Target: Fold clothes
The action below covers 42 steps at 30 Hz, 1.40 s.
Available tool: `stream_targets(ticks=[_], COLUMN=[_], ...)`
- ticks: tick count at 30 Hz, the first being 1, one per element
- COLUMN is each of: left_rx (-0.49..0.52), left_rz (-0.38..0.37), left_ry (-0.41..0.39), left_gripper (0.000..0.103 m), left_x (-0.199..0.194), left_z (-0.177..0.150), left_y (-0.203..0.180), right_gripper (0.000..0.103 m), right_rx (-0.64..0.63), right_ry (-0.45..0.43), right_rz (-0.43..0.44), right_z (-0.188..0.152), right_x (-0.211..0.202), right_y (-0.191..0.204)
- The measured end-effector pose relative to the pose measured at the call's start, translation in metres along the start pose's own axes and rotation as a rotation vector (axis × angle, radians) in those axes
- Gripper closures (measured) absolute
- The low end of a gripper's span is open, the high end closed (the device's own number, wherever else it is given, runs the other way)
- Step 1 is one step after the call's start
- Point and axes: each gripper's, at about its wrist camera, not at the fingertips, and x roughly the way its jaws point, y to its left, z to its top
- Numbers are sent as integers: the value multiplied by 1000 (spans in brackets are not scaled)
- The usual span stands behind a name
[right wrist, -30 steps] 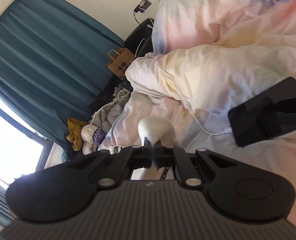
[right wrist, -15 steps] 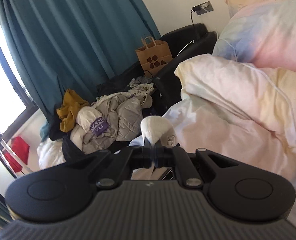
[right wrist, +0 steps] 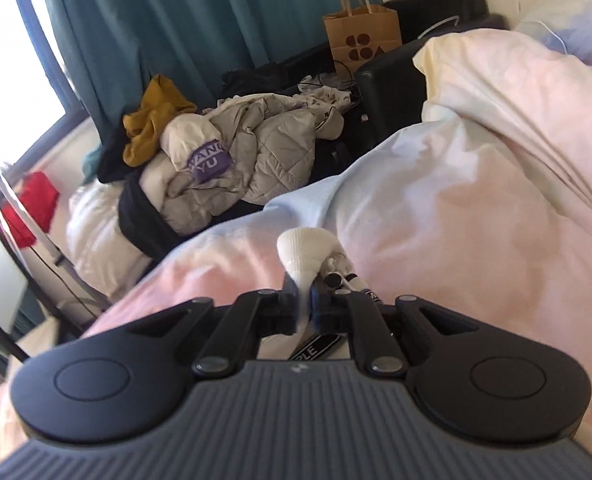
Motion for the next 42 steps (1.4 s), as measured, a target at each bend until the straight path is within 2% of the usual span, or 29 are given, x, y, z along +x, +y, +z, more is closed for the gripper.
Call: stream_targets(ticks=[1, 2, 3, 5, 7, 9, 12, 14, 18, 20, 22, 25, 26, 28, 29, 30, 33, 34, 35, 37, 42], left_rx=[17, 36, 54, 48, 37, 26, 10, -54, -181, -248, -281, -256, -241, -211, -197, -182, -158, -152, -145, -126, -112], left_rz=[-12, -23, -35, -52, -68, -85, -109, -92, -108, -115, -136, -152, -148, -139, -135, -131, -120, -117, -114, -111, -137], left_ry=[-24, -50, -77, -79, -77, -75, -72, -36, 80, 112, 106, 82, 80, 76, 73, 71, 64, 55, 44, 30, 10], left_gripper=[75, 63, 52, 42, 33, 23, 23, 23, 22, 22, 23, 23, 24, 33, 49, 69, 88, 90, 91, 93, 94], left_x=[-12, -26, -39, -63, -86, -110, -145, -151, -129, -110, -90, -69, -63, -50, -44, -37, -35, -39, -43, -55, -99], left_z=[-5, -11, -17, -32, -48, -64, -87, -101, -113, -113, -109, -100, -96, -90, -86, -83, -70, -67, -65, -60, -52], left_y=[-2, -4, -5, 2, 11, 20, 33, 52, 87, 100, 103, 98, 95, 89, 86, 83, 72, 68, 63, 54, 47], right_gripper=[77, 68, 64, 40, 30, 30, 29, 29, 29, 29, 29, 28, 28, 29, 29, 29, 52, 67, 78, 86, 90], right_rx=[27, 51, 67, 108, 177, 257, 381, 443, 496, 499, 497, 442, 431, 414, 420, 426, 446, 452, 451, 452, 520], right_ry=[1, -4, -23, -56, -65, -58, -4, 22, 106, 132, 149, 136, 126, 106, 92, 79, 40, 29, 15, -13, -65], right_rz=[23, 43, 58, 71, 86, 103, 100, 103, 124, 123, 136, 150, 147, 137, 124, 111, 71, 65, 67, 77, 142], right_z=[3, 6, 7, 6, -3, -15, -44, -63, -91, -98, -103, -105, -107, -110, -112, -113, -117, -116, -114, -110, -102], right_x=[-11, -24, -40, -72, -101, -126, -146, -154, -148, -138, -125, -107, -101, -92, -91, -90, -87, -91, -96, -108, -158], right_y=[-4, -7, -12, -24, -43, -65, -95, -109, -117, -115, -111, -103, -100, -97, -96, -96, -94, -94, -92, -90, -94])
